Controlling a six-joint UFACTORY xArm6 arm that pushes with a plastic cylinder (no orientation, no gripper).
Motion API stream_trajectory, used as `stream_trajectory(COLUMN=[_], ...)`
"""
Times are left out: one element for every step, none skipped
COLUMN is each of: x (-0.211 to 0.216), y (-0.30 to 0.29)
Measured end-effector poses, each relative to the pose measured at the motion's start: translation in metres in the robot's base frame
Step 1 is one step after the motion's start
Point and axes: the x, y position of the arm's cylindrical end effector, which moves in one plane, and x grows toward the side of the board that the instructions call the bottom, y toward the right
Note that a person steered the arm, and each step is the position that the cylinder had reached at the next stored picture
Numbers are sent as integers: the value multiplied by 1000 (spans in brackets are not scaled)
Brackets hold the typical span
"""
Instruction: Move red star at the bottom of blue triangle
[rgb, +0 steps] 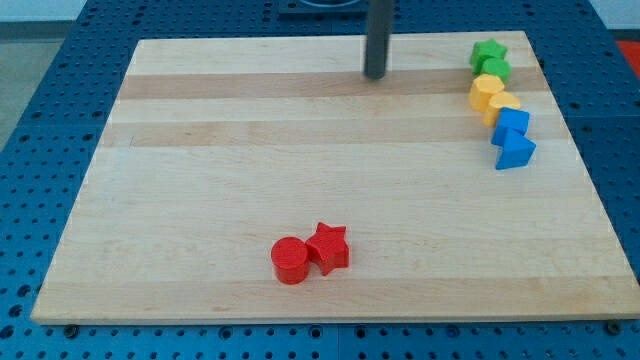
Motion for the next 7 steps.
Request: stream_trajectory(x=[65,99,137,208,278,314,310], y=[-35,-96,-176,-226,-241,-236,-200])
